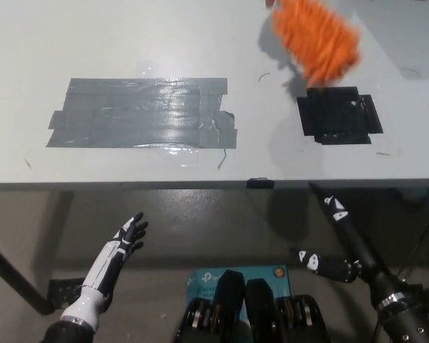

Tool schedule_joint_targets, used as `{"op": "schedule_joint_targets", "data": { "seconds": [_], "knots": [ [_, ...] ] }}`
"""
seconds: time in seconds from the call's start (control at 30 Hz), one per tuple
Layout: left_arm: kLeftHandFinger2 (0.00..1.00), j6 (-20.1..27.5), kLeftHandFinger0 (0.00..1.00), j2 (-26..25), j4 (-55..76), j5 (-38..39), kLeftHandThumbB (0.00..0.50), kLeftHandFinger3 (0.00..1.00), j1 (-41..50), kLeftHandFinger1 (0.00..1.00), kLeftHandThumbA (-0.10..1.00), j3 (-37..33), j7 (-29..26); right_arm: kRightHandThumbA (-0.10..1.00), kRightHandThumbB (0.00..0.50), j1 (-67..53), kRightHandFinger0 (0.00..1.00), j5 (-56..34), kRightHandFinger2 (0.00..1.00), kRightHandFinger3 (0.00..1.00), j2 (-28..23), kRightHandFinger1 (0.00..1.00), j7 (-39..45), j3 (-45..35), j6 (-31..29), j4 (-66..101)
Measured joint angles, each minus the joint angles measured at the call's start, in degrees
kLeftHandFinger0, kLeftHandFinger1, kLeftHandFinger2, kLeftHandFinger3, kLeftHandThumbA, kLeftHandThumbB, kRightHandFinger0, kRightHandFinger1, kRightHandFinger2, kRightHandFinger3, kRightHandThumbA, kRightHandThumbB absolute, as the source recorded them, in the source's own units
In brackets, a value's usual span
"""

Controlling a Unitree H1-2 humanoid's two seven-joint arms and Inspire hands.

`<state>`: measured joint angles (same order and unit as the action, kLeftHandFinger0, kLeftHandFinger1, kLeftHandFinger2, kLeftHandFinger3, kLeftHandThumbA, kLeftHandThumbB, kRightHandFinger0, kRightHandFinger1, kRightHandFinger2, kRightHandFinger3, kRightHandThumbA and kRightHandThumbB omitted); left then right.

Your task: A person hands an oraange duster to the robot and the robot grabs it with its right hand and places it on the black marked spot infron tof it on the desk

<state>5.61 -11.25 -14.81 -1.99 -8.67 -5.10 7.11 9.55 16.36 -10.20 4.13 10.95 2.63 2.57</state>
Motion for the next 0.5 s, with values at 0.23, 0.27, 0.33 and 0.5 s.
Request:
{"op": "schedule_joint_targets", "data": {
  "seconds": [0.23, 0.27, 0.33, 0.5],
  "knots": [
    [1.00, 0.3, 1.00, 0.0, -0.3, 0.0, 0.129, 1.00, 0.0, 1.00, 1.00, -0.1, 0.0, 0.87, 0.293, 3.1, 1.00, 0.1, 1.00, 1.00, 1.4, 1.00, 0.1, -0.9, 1.9, 7.7],
    [1.00, 0.4, 1.00, 0.0, -0.3, 0.0, 0.129, 1.00, 0.0, 1.00, 1.00, -0.1, 0.0, 0.88, 0.282, 4.2, 1.00, 0.1, 1.00, 1.00, 1.7, 1.00, 0.2, -0.9, 2.3, 8.0],
    [1.00, 0.4, 1.00, 0.0, -0.3, 0.0, 0.128, 1.00, 0.0, 1.00, 1.00, -0.1, 0.0, 0.93, 0.294, 6.5, 1.00, -0.2, 1.00, 1.00, 2.8, 1.00, 0.5, -0.9, 3.5, 8.0],
    [1.00, 0.4, 1.00, 0.0, -0.2, 0.0, 0.123, 1.00, 0.0, 1.00, 1.00, -0.1, 0.0, 0.96, 0.317, 11.2, 1.00, -1.0, 1.00, 1.00, 4.6, 1.00, 1.2, -0.9, 5.5, 7.2]
  ]
}}
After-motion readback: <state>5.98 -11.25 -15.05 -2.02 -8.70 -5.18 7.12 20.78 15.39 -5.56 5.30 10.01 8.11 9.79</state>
